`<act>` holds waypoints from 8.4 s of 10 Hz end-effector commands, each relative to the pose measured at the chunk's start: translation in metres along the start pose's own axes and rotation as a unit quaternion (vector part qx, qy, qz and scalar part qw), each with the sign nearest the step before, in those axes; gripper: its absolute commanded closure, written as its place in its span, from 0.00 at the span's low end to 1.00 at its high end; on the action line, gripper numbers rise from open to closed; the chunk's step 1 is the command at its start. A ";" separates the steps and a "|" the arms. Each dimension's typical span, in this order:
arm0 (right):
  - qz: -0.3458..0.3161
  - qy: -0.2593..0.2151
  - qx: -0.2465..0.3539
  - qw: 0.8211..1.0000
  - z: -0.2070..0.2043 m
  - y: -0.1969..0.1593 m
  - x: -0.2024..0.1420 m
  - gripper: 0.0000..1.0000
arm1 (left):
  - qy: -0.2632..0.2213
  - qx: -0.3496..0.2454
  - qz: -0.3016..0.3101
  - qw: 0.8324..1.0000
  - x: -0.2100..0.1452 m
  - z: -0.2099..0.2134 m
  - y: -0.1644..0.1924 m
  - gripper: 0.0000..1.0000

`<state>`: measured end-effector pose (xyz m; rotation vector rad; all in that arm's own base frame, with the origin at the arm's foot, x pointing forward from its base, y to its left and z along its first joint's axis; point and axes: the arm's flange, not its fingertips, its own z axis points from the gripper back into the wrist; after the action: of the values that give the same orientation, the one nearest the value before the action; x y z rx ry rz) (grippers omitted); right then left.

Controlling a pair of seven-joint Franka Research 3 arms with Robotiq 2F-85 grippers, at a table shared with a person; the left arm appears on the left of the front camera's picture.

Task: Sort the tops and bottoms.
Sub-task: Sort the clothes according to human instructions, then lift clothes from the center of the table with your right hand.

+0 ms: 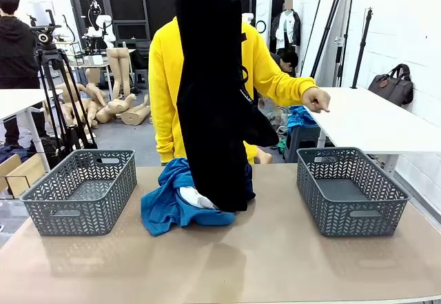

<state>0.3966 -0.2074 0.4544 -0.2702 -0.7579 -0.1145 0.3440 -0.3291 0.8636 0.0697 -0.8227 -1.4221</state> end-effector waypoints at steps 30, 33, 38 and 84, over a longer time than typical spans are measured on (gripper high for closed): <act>0.003 0.005 0.001 1.000 0.000 0.000 -0.001 0.00 | -0.077 0.011 -0.020 0.997 0.038 -0.022 0.005 1.00; 0.003 0.005 0.001 1.000 0.000 0.000 -0.001 0.00 | -0.195 0.083 0.027 0.977 0.137 -0.062 0.045 1.00; 0.003 0.005 0.001 1.000 0.000 0.000 -0.001 0.00 | -0.274 0.091 0.053 0.956 0.219 -0.170 0.050 1.00; 0.003 0.005 0.001 1.000 0.000 0.000 -0.001 0.00 | 0.072 0.101 0.415 0.901 -0.177 -0.183 -0.093 0.00</act>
<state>0.3963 -0.2076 0.4543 -0.2704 -0.7575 -0.1151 0.5651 -0.4286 0.7427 -0.0842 -0.7287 -0.5862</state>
